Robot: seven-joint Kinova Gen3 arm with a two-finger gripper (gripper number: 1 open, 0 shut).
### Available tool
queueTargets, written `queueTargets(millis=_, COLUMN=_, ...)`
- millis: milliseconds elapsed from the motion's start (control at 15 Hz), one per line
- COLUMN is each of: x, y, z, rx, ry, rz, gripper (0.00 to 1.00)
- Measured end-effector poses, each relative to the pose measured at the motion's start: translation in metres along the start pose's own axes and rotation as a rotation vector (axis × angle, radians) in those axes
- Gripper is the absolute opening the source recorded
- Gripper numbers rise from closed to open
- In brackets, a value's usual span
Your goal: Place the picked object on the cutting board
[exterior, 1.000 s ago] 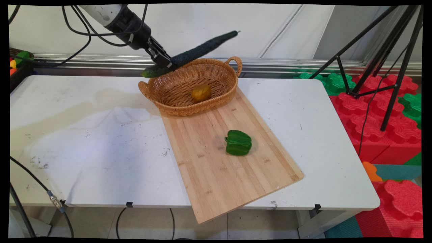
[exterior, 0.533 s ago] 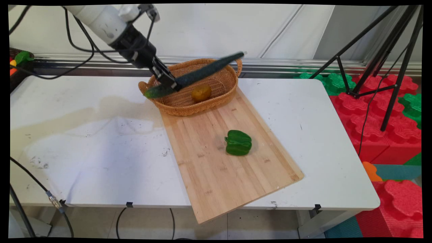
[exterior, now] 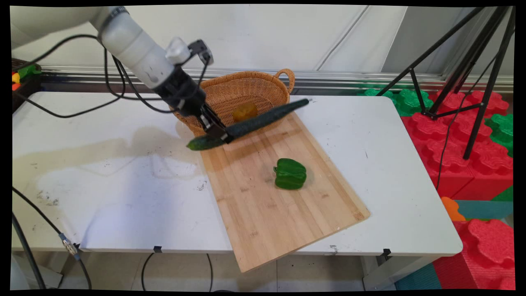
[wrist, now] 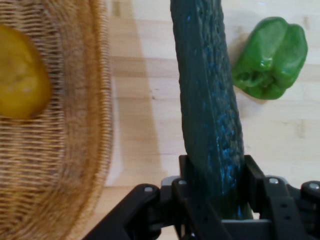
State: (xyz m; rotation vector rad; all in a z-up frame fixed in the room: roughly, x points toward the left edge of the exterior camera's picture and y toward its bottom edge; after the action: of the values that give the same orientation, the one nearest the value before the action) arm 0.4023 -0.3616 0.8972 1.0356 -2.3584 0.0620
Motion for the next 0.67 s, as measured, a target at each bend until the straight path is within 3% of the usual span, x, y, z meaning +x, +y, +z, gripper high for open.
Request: queueTargets(millis=667, x=-0.007, y=0.016, z=0.07, rx=0.013, ry=-0.037, rz=0.016, gripper=0.0)
